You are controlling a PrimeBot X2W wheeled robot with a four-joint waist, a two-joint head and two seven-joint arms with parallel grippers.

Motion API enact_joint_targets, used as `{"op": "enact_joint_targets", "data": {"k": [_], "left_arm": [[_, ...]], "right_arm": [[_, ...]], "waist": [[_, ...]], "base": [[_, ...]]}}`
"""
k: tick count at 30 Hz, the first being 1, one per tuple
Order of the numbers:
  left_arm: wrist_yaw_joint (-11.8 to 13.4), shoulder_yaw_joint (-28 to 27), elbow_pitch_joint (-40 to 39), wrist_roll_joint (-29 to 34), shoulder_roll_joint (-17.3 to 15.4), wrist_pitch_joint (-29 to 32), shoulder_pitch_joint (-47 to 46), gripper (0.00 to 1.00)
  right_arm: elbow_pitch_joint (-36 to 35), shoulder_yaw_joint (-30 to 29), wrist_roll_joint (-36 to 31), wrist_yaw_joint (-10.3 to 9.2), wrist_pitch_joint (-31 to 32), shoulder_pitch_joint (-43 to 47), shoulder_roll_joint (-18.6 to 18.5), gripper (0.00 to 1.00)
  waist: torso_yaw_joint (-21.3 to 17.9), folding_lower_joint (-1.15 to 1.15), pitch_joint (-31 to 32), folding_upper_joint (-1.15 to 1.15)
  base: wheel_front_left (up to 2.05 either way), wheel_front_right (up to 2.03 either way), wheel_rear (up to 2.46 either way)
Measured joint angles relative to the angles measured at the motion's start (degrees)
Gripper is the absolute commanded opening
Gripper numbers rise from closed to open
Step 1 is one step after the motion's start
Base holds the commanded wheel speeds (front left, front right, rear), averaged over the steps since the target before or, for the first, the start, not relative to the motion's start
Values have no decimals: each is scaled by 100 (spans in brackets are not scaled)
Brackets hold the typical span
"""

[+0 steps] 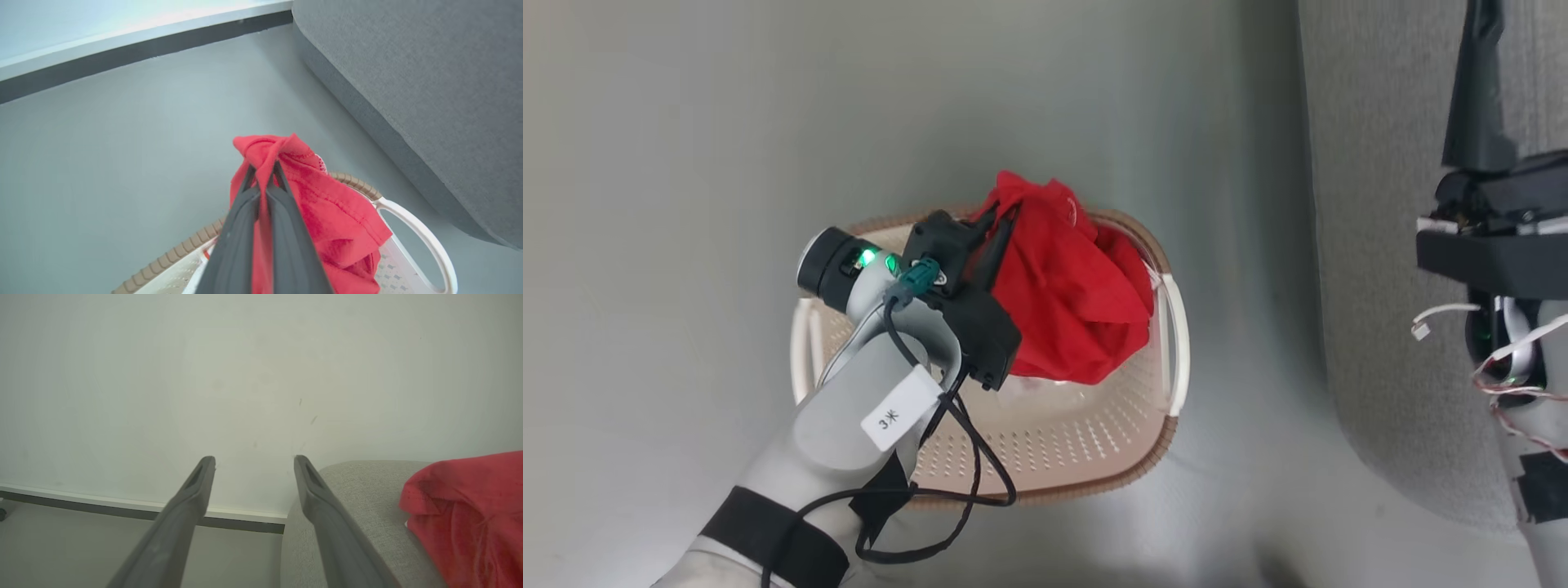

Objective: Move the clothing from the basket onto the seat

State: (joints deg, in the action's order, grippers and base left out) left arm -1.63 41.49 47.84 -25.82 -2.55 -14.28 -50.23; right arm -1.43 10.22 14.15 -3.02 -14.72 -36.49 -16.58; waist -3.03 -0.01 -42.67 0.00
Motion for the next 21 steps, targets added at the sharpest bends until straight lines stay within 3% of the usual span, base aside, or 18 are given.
{"op": "enact_joint_targets", "data": {"k": [10, 21], "left_arm": [[-230, -215, -449, -188, -33, -2, 10, 0], [-293, -533, -1004, -193, -334, -2, 1, 0]], "right_arm": [[498, 113, 65, 58, 0, 294, 200, 100], [1098, 402, 155, 267, 0, 541, 509, 100]], "waist": [[286, 0, 717, 0], [463, -1, 1628, 0]], "base": [[0, 0, 0], [0, 0, 0]]}}
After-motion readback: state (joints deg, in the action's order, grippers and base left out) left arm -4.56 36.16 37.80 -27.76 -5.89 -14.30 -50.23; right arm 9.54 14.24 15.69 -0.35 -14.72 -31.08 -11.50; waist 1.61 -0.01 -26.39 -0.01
